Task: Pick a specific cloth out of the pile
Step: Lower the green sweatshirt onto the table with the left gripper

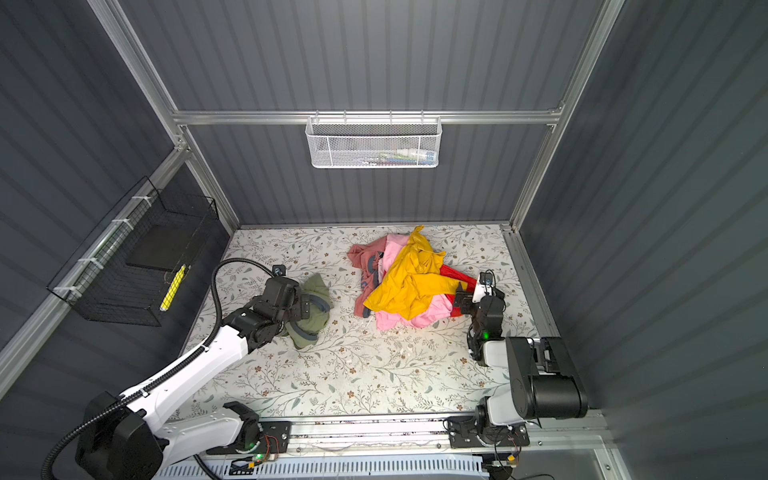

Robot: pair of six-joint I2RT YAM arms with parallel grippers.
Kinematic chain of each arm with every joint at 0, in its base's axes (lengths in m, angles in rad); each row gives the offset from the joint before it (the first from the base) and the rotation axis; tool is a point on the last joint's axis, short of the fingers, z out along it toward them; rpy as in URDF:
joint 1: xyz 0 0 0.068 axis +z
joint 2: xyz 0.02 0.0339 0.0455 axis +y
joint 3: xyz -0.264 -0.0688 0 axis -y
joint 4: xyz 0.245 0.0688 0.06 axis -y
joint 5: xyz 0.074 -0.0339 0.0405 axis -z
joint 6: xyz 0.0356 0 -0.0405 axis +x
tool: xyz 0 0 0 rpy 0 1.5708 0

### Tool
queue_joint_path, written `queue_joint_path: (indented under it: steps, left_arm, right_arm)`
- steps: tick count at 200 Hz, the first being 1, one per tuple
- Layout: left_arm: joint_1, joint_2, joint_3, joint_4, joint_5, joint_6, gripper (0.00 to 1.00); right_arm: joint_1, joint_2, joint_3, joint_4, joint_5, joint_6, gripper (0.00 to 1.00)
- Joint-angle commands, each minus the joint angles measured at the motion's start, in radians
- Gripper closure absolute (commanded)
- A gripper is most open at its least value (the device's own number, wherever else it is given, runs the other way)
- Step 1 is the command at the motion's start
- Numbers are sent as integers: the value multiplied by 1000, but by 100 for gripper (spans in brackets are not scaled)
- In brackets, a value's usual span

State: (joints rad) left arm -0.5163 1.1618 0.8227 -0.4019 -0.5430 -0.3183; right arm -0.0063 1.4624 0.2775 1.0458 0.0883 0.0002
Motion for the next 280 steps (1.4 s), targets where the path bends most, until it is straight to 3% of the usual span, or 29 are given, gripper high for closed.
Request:
queue_joint_path:
  steps: [1,36,61,84,109,122,150,173,207,229,252,280]
  left_arm:
    - [3,31,36,99,14,92,0]
    - [77,156,109,106,203,133,1]
    - [99,222,125,86,273,116,8]
    - [100,233,99,56,323,83,26]
    - [101,217,45,19,310,42,49]
    - [101,195,14,-3,294,14,56]
    - [116,149,-37,-58,227,-50,54]
    - [141,154,-46,-91,244,-85,46]
    - [151,251,-15,-83,273,-90,28]
    - [160,328,6,-31,318,-72,22]
    - [170,430,63,-35,359,-65,20]
    - [177,508,118,-52,320,-63,23]
  right_arm:
    - [-4,-2,14,-1,-9,13,1]
    - [-3,-1,14,-1,-10,12,1]
    - [-3,-2,13,-2,-9,12,1]
    - [-3,-1,14,-1,-10,13,1]
    - [-3,-2,14,0,-9,13,1]
    - [-4,-2,14,-1,-9,12,1]
    - [-4,-2,13,-1,-9,13,1]
    - [-3,-3,13,-1,-9,13,1]
    - [-2,-1,14,-1,-9,13,1]
    - [-4,-2,13,-1,-10,13,1]
    - [-4,-2,14,0,-9,12,1]
    - [-3,-2,14,0,-9,13,1]
